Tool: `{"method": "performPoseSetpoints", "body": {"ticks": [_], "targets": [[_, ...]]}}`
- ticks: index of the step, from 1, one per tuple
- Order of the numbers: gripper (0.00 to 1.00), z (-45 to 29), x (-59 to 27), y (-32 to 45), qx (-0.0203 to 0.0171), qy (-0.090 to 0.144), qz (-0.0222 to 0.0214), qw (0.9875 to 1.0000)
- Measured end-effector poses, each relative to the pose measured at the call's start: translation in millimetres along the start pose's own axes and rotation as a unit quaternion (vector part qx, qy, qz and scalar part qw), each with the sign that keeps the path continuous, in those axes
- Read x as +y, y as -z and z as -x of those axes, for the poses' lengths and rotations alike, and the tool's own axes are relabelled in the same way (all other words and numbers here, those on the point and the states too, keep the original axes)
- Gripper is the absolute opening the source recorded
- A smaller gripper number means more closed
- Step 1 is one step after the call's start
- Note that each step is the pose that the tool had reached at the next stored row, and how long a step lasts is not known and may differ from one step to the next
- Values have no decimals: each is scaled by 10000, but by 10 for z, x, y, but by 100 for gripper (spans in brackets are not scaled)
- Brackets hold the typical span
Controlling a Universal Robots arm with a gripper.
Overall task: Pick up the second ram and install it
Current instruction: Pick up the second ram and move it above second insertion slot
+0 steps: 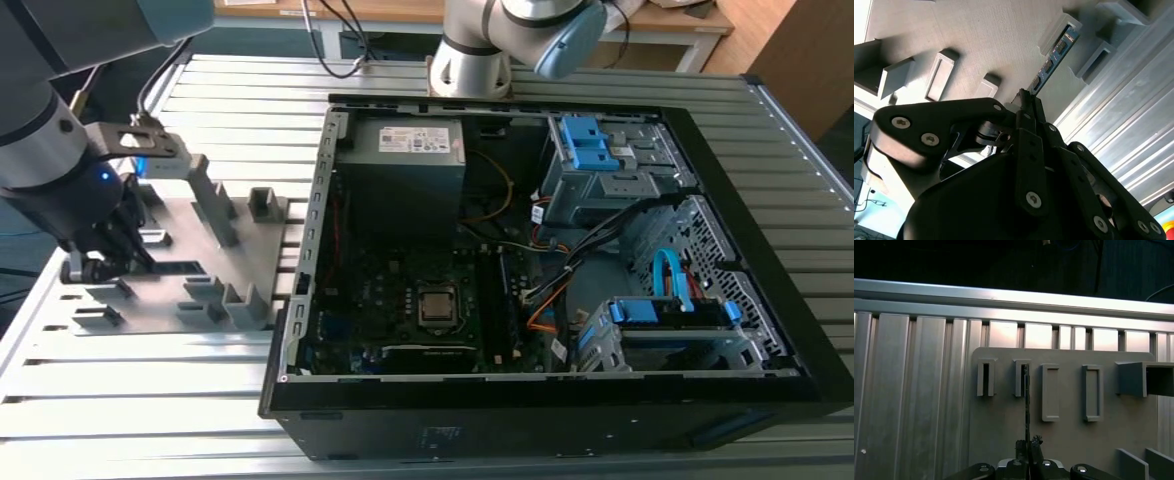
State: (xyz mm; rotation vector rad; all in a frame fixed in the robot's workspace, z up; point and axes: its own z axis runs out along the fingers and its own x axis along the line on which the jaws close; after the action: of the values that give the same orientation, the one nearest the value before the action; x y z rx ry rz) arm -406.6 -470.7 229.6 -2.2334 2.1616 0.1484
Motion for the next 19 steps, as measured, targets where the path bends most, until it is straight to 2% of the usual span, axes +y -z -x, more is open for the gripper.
{"method": "performPoseSetpoints", "body": {"ticks": [19], "targets": [[14,13,6,143,0,0,0,10000]]}}
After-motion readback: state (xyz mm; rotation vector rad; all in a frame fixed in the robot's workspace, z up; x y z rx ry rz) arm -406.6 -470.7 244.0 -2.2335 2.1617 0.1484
